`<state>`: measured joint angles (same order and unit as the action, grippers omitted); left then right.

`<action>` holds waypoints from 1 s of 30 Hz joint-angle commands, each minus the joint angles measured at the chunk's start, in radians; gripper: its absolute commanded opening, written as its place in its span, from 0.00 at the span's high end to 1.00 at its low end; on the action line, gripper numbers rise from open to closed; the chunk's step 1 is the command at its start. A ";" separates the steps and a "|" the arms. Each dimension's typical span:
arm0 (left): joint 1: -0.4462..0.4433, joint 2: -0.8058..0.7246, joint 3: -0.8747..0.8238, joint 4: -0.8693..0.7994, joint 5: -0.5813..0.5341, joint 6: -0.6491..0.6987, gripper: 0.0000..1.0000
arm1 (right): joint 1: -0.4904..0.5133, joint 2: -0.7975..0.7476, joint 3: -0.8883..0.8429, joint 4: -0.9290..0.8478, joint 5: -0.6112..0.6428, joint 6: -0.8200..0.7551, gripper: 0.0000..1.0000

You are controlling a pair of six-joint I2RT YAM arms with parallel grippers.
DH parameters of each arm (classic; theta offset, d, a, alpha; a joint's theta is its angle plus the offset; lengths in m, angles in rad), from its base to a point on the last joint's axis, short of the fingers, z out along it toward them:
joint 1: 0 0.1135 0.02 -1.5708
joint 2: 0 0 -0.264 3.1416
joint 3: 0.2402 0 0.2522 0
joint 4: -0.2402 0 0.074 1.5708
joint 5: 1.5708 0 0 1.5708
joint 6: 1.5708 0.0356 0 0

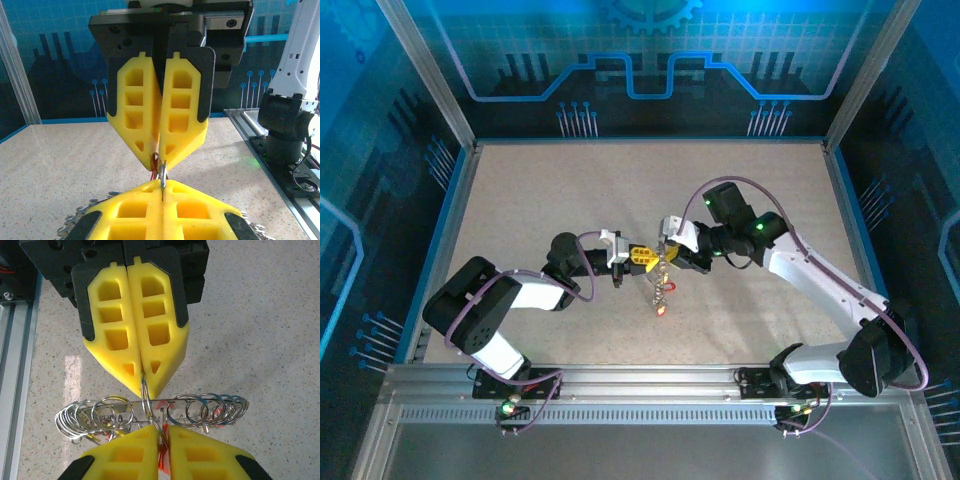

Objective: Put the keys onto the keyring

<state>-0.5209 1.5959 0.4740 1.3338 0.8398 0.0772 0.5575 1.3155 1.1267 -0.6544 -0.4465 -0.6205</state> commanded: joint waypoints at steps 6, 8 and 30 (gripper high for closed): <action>-0.003 -0.029 0.035 0.065 0.037 -0.025 1.00 | -0.020 -0.020 -0.002 -0.022 -0.040 0.016 0.95; -0.002 -0.032 0.040 0.065 0.039 -0.027 1.00 | -0.022 -0.016 -0.003 -0.016 -0.051 0.020 0.98; -0.022 -0.024 0.071 0.066 0.069 -0.019 1.00 | -0.062 0.019 0.016 0.002 -0.122 0.071 0.97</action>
<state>-0.5228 1.5925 0.5156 1.3254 0.8795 0.0513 0.5213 1.3613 1.1408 -0.6727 -0.5491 -0.5743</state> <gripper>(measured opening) 0.062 0.048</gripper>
